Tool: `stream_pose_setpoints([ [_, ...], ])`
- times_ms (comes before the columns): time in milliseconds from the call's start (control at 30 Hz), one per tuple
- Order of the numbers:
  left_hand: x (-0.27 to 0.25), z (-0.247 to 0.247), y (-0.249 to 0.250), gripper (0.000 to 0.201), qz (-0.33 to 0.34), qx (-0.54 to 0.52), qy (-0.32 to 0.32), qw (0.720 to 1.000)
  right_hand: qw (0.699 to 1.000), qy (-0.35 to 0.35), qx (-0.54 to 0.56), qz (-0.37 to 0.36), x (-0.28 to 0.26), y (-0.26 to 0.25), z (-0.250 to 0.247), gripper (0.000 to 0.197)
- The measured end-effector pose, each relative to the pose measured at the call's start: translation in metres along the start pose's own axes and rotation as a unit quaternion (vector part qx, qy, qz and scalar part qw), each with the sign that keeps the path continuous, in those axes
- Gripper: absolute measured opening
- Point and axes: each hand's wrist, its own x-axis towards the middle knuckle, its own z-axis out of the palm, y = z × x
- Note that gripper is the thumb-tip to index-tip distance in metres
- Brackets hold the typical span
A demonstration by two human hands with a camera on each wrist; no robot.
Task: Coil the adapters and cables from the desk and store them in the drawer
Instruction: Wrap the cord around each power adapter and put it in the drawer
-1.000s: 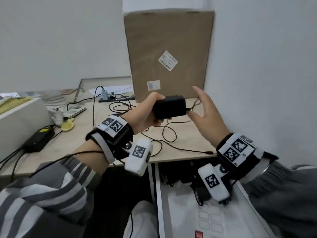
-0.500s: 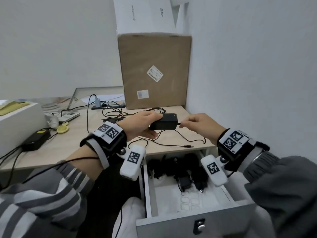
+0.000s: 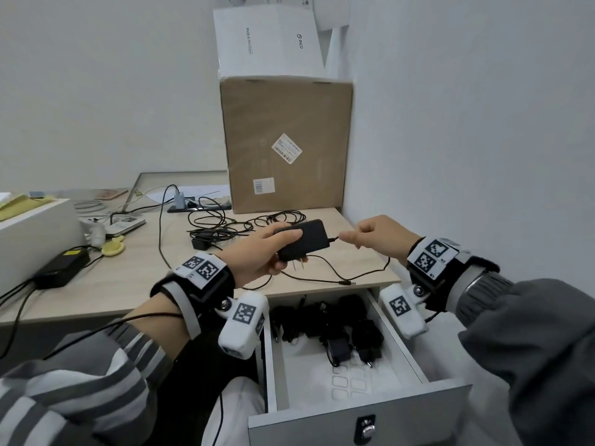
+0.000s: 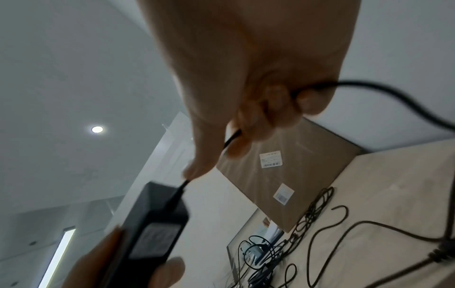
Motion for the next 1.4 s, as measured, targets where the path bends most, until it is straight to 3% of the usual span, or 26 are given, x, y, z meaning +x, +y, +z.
stream_pose_setpoints([
  [133,-0.007,-0.001,-0.003,0.012,-0.022,0.004,-0.098,0.995,0.992,-0.126,-0.007,-0.004,-0.004,0.006,-0.012,0.023],
  [233,-0.007,0.005,-0.003,0.004,-0.051,0.155,-0.145,0.976,0.985,-0.145,-0.091,0.007,0.0,0.002,-0.01,0.022],
  [367,0.002,0.027,-0.004,0.02,-0.081,0.348,-0.145,0.923,0.972,-0.144,-0.184,-0.01,0.003,-0.021,0.011,0.03],
  [500,0.014,0.04,-0.011,0.03,-0.106,0.411,-0.064,0.903,0.963,-0.071,-0.259,-0.023,0.004,-0.038,0.035,0.033],
  [567,0.019,0.044,-0.018,0.032,-0.1,0.376,0.002,0.921,0.972,-0.043,-0.231,-0.019,0.005,-0.041,0.043,0.033],
  [667,0.025,0.048,-0.03,0.03,-0.083,0.207,0.079,0.972,0.981,-0.012,-0.188,-0.035,0.005,-0.045,0.048,0.028],
  [767,0.026,0.048,-0.026,0.022,-0.099,0.016,0.061,0.993,0.982,0.012,-0.167,-0.087,0.001,-0.043,0.048,0.027],
  [867,0.022,0.047,-0.015,0.026,-0.113,-0.117,0.018,0.986,0.983,0.016,-0.137,-0.12,-0.004,-0.037,0.046,0.033],
  [1000,0.017,0.052,-0.013,0.027,-0.084,-0.156,0.012,0.984,0.987,0.029,-0.089,-0.131,-0.011,-0.033,0.043,0.029],
  [1233,0.021,0.06,-0.019,0.029,-0.053,-0.218,0.018,0.974,0.984,0.134,0.067,-0.1,-0.022,-0.029,0.048,0.017],
  [1400,0.022,0.057,-0.015,0.046,-0.068,-0.227,0.004,0.972,0.986,0.089,0.079,-0.114,-0.028,-0.03,0.044,0.022],
])
